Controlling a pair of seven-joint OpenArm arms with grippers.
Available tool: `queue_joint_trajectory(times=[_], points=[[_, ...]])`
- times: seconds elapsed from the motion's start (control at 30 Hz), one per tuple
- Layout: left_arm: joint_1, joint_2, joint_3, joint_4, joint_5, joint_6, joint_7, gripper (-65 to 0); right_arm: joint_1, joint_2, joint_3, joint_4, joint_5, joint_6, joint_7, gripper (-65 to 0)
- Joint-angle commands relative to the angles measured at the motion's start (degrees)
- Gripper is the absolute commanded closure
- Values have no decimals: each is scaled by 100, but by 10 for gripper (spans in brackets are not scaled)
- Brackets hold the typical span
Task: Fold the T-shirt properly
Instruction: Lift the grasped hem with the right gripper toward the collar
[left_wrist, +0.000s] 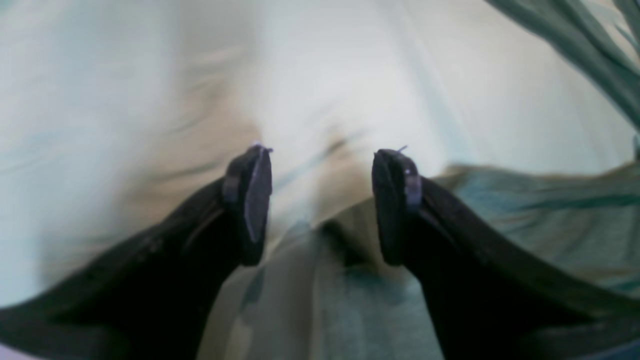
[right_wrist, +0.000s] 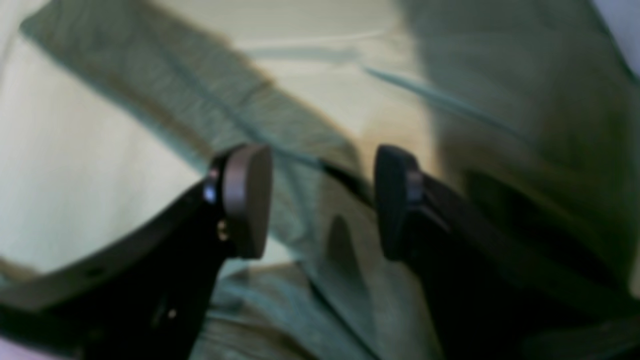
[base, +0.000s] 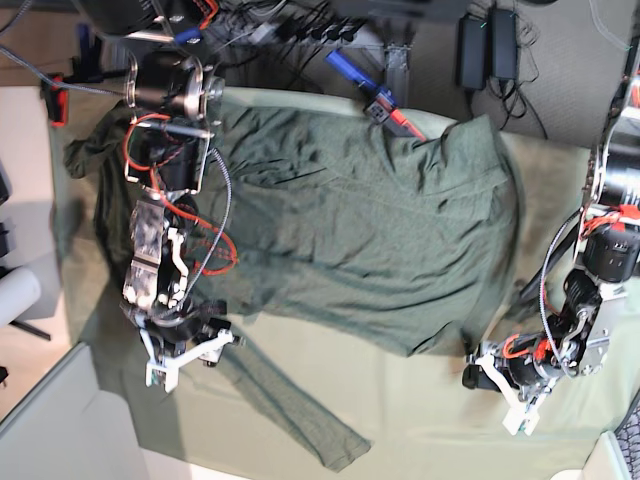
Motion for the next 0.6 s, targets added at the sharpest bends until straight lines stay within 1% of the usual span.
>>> queue_joint_trajectory(times=[0.0, 0.1, 0.17, 0.2, 0.3, 0.43, 0.57], points=[[-197, -105, -17, 103, -66, -87, -103, -356, 278, -7, -153, -37, -96, 26, 162, -332], [-125, -317, -17, 103, -127, -90, -96, -356, 527, -87, -723, -498, -433, 13, 404, -332], [-57, -455, -17, 103, -219, -168, -35, -356, 684, -140, -1095, -874, -721, -11, 557, -332], [-26, -522, -17, 103, -286, -264, -4, -356, 741, -160, -1261, -1062, -876, -70, 616, -332], [96, -719, -17, 103, -544, -472, 162, -356, 903, -160, -1709, -1539, -1268, -498, 627, -332], [227, -920, -17, 105, -769, -601, 195, -356, 992, -157, -2044, -2017, -1779, -599, 684, -332], [260, -1012, -17, 105, -817, -691, 197, -356, 984, -146, -2253, -2299, -1825, -619, 796, -329]])
